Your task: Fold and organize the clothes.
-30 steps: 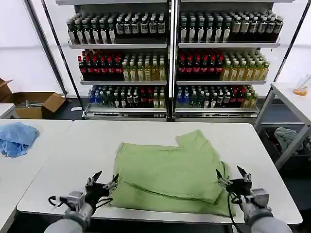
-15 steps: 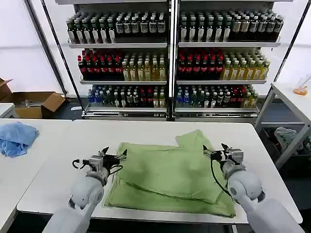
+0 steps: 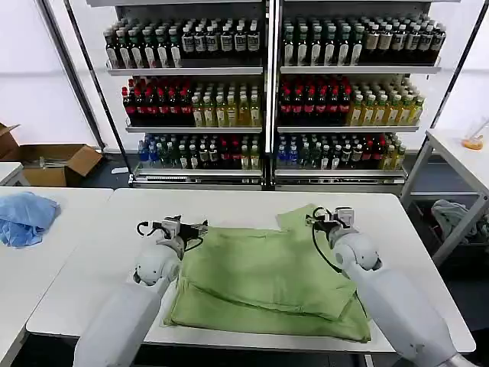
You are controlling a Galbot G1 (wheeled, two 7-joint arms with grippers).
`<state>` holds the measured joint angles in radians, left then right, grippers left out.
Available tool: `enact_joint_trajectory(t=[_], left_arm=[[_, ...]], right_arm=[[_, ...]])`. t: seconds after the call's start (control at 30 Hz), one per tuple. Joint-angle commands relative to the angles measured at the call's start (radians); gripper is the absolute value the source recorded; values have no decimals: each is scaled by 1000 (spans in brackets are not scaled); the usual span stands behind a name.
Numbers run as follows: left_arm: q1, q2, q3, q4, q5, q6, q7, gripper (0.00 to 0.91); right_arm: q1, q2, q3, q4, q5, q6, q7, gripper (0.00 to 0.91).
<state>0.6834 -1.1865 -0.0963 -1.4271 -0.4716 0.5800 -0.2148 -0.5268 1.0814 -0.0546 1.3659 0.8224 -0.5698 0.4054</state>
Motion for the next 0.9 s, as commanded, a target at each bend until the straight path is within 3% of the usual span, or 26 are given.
enact_joint_trajectory(t=[0.03, 0.27, 0.33, 0.37, 0.47, 0.5, 0.57, 0.63, 0.9], left_arm=[[-57, -3, 36, 97, -45, 2, -1, 907], [-49, -7, 39, 108, -56, 1, 5, 907], [-48, -7, 39, 107, -56, 1, 10, 574], [-48, -7, 38, 107, -56, 1, 12, 81], [-44, -6, 37, 107, -60, 0, 14, 30], [-42, -5, 38, 105, -62, 0, 14, 20], [-38, -5, 37, 103, -66, 0, 13, 20], [-33, -6, 35, 101, -70, 0, 14, 20], [-21, -1, 26, 97, -112, 1, 18, 30]], right_arm=[[94, 72, -49, -193, -7, -7, -9, 907], [118, 98, -54, -269, -24, -7, -31, 907], [123, 103, -55, -285, -24, -6, -33, 907], [125, 105, -54, -291, -24, -6, -34, 907], [126, 108, -54, -302, -20, -7, -38, 907], [126, 110, -54, -307, -17, -7, -39, 856], [126, 112, -54, -315, -9, -7, -39, 212], [125, 114, -53, -318, -6, -7, -41, 0], [112, 116, -49, -298, -6, 10, -50, 0]])
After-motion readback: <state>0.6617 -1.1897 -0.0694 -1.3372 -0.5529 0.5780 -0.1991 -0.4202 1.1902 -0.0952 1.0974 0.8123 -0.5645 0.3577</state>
